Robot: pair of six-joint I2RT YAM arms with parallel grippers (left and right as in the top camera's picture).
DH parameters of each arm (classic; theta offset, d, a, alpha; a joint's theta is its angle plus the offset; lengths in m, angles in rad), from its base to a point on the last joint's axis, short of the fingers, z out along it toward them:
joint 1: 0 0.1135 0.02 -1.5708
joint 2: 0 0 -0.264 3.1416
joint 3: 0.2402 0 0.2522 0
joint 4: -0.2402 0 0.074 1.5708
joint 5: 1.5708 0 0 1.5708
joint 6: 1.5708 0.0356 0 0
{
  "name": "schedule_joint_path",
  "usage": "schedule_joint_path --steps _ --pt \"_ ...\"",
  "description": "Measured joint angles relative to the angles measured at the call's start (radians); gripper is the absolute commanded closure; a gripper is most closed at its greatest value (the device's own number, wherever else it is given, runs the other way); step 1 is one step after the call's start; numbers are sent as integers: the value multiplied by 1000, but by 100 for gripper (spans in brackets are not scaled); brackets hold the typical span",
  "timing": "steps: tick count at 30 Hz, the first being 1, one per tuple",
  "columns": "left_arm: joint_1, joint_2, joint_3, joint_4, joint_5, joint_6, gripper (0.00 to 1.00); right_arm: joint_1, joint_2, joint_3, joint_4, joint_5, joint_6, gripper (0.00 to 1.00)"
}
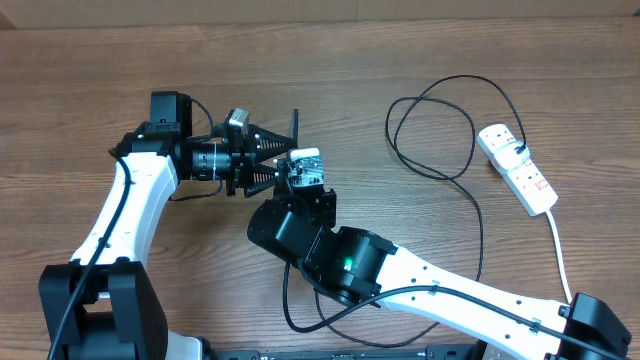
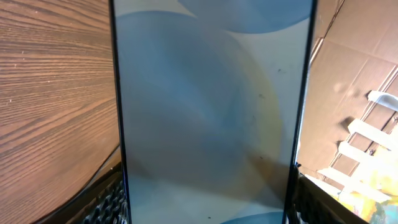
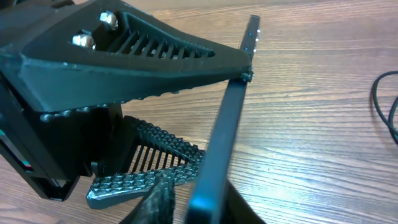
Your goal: Plug charger to phone and switch on socket
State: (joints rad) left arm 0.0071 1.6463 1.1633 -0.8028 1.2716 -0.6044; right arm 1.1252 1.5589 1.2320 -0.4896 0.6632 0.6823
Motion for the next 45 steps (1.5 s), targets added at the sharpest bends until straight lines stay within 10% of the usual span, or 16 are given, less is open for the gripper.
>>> schedule_joint_path --steps 12,26,45 --pt "14 0 0 8 7 -3 68 -6 0 -5 -7 20 22 95" --pt "12 0 0 29 19 -7 1 -8 1 -5 -3 6 20 96" --pt "6 -1 -2 122 29 44 0 -213 -102 -8 -208 -214 223 96"
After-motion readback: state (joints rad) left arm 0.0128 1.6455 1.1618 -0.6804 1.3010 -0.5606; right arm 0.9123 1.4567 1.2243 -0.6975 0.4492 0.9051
